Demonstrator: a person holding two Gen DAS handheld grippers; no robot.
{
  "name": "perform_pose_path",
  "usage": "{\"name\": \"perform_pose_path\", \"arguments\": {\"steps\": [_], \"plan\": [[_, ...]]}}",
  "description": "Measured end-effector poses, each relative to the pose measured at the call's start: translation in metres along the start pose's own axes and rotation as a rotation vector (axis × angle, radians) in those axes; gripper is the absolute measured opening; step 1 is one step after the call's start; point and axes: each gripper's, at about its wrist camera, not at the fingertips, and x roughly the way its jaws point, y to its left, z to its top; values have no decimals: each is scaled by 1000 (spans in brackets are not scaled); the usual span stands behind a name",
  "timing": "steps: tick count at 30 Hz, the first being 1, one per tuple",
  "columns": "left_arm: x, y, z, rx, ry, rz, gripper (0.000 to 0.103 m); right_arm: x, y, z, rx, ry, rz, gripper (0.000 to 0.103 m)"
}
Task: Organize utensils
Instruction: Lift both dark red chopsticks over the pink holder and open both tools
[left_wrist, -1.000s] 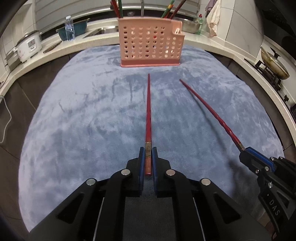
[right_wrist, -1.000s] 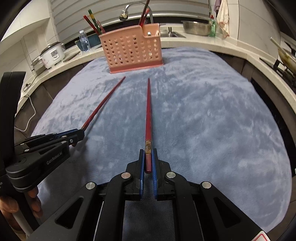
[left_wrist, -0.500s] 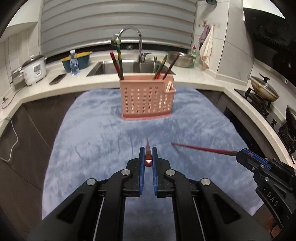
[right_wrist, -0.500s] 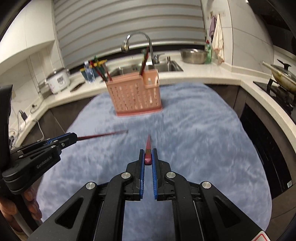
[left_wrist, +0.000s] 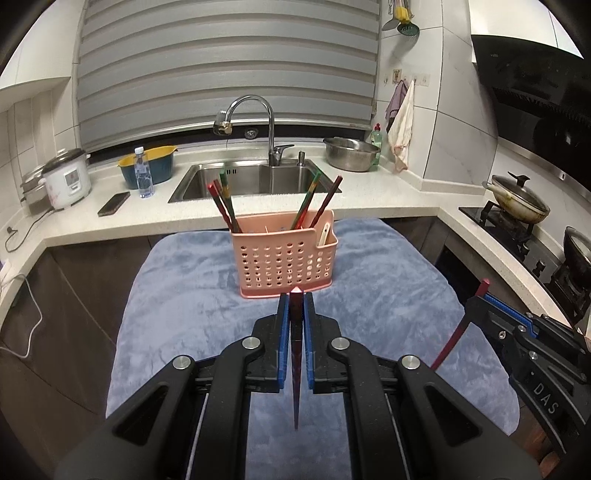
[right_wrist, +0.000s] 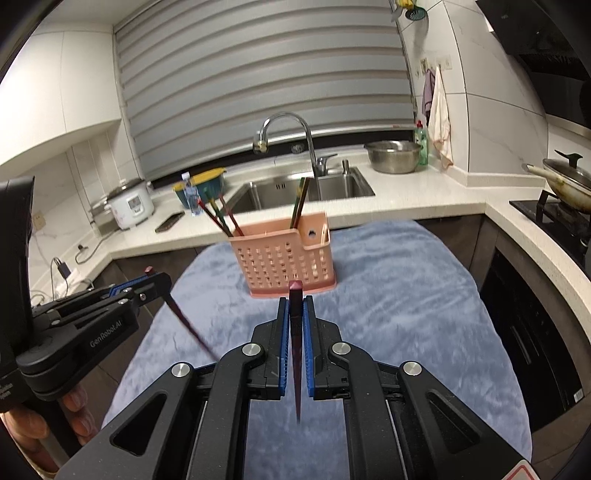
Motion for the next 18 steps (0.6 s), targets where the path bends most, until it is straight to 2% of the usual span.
{"name": "perform_pose_path", "arguments": {"steps": [18], "plan": [[1, -1, 37, 5, -44, -4, 7, 10, -4, 36, 24, -75, 28, 7]]}}
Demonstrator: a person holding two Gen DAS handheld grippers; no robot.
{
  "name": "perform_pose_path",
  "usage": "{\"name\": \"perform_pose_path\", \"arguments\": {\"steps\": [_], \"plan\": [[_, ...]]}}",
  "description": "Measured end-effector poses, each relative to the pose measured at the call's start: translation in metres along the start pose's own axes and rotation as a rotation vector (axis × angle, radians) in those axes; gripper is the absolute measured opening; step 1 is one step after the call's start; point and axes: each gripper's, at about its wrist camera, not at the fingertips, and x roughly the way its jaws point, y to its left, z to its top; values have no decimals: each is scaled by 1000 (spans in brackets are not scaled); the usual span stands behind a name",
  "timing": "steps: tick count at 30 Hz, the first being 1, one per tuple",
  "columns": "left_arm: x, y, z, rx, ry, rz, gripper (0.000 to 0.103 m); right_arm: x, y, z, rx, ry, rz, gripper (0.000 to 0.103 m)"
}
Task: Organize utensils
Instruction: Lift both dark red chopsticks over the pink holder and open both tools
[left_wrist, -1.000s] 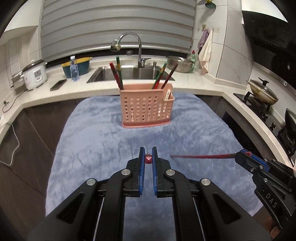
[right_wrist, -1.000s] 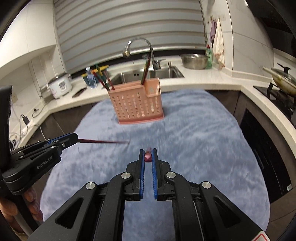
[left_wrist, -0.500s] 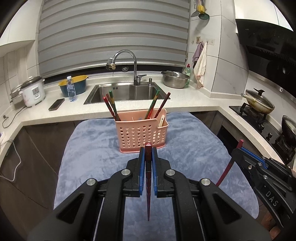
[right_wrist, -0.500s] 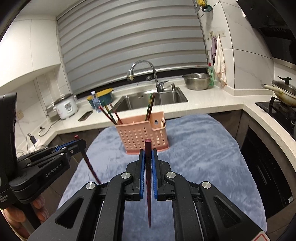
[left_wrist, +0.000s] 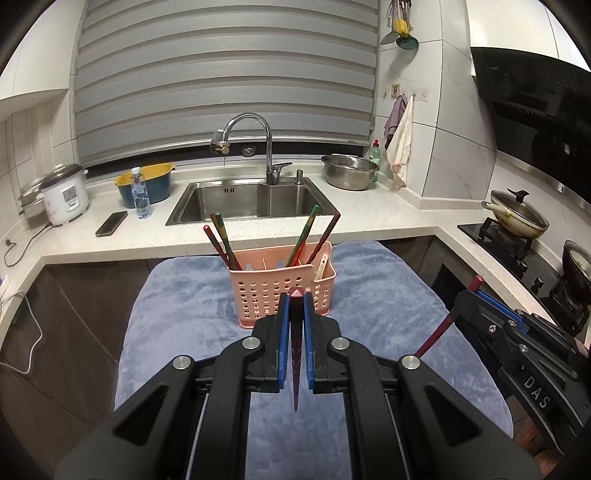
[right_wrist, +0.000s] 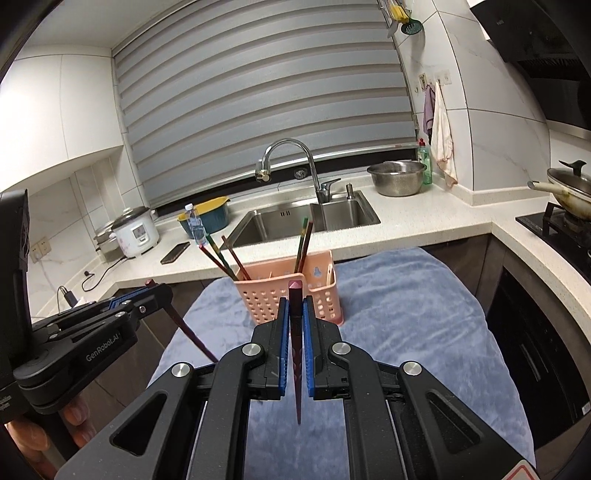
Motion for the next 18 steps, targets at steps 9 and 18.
{"name": "perform_pose_path", "arguments": {"steps": [9, 18], "plan": [[11, 5, 8, -10, 2, 2, 7, 11, 0, 12, 0, -19, 2, 7], [14, 28, 48, -47, -52, -15, 7, 27, -9, 39, 53, -38, 53, 7]]}}
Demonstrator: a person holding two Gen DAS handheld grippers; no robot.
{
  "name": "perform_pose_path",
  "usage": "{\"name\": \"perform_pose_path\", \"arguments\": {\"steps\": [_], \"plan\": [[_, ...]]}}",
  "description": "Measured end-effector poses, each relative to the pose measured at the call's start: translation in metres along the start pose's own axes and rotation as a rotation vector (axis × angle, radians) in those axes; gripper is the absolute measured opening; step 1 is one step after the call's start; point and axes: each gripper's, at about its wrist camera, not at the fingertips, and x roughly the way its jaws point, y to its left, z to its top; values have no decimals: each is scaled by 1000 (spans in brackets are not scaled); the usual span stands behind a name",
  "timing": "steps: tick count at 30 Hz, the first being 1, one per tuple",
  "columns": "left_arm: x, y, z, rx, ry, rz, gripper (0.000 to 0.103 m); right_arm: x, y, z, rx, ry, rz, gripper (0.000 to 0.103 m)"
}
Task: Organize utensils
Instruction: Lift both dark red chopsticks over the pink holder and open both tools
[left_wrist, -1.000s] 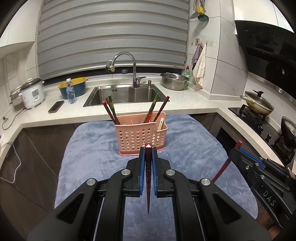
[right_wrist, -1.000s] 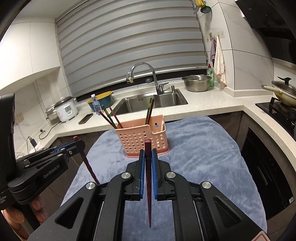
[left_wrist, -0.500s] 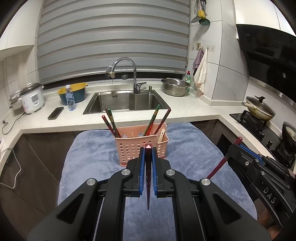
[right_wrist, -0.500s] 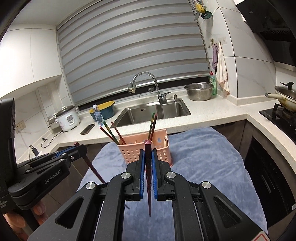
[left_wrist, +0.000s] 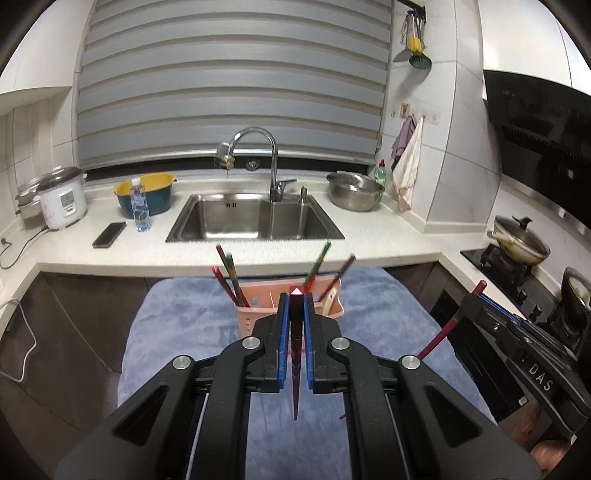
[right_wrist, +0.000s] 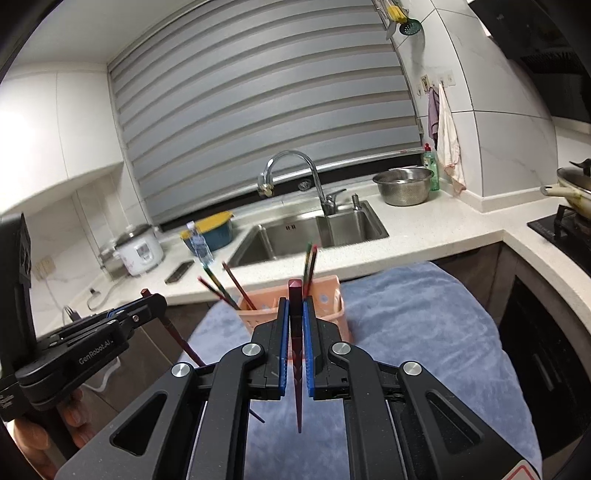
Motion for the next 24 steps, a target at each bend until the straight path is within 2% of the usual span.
{"name": "perform_pose_path", "arguments": {"steps": [8, 15, 24], "plan": [[8, 15, 68, -24, -151, 33, 7, 28, 9, 60, 1, -98, 18, 7], [38, 25, 99, -32, -240, 52, 7, 76, 17, 97, 14, -161, 25, 7], [85, 43, 96, -58, -209, 61, 7, 131, 16, 103, 21, -136, 2, 7]]}}
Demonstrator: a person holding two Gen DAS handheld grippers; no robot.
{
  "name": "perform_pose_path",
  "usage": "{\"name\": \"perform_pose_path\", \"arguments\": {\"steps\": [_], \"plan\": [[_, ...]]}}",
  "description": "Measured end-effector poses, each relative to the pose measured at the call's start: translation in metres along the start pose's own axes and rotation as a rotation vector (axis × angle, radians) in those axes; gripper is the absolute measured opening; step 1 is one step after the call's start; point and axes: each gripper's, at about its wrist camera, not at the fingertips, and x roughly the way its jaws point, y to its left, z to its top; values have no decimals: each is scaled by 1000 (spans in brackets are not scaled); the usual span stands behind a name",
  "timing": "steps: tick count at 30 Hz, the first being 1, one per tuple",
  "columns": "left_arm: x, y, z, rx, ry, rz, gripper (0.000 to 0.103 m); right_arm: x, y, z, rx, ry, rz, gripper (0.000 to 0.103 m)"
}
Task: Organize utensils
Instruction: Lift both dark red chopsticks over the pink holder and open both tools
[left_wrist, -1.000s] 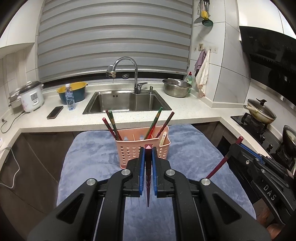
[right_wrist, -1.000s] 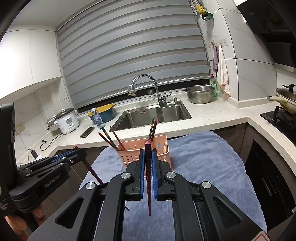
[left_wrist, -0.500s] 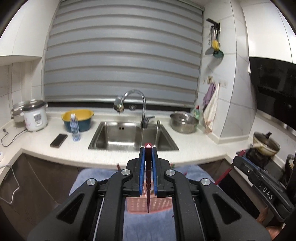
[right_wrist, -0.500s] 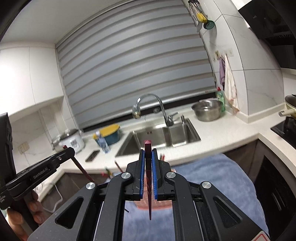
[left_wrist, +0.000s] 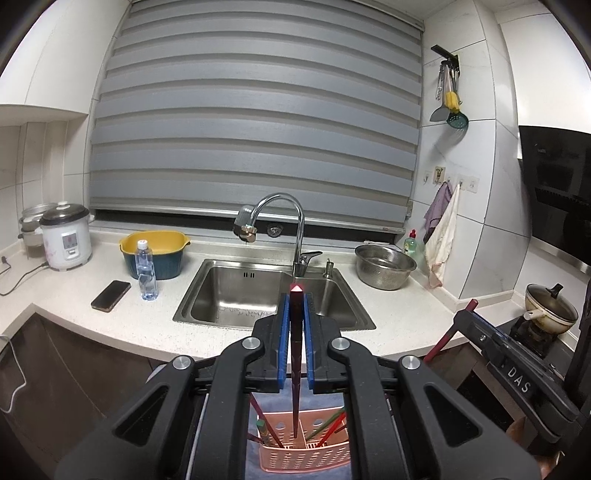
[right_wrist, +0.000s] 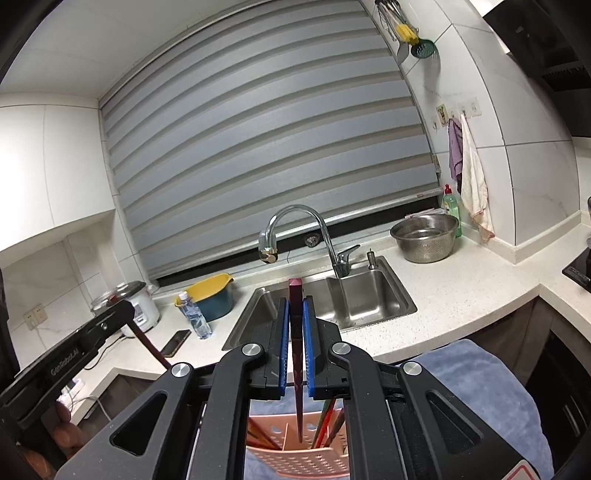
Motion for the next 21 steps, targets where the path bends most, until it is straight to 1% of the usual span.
{"name": "perform_pose_path", "arguments": {"steps": [4, 12, 21], "plan": [[13, 3, -10, -1, 25, 5, 7, 16, -4, -8, 3, 28, -6, 7], [32, 7, -31, 0, 74, 11, 7, 45, -12, -38, 6, 120, -16, 7], [46, 9, -47, -2, 115, 24, 7, 54, -13, -57, -13, 170, -38, 7]]}}
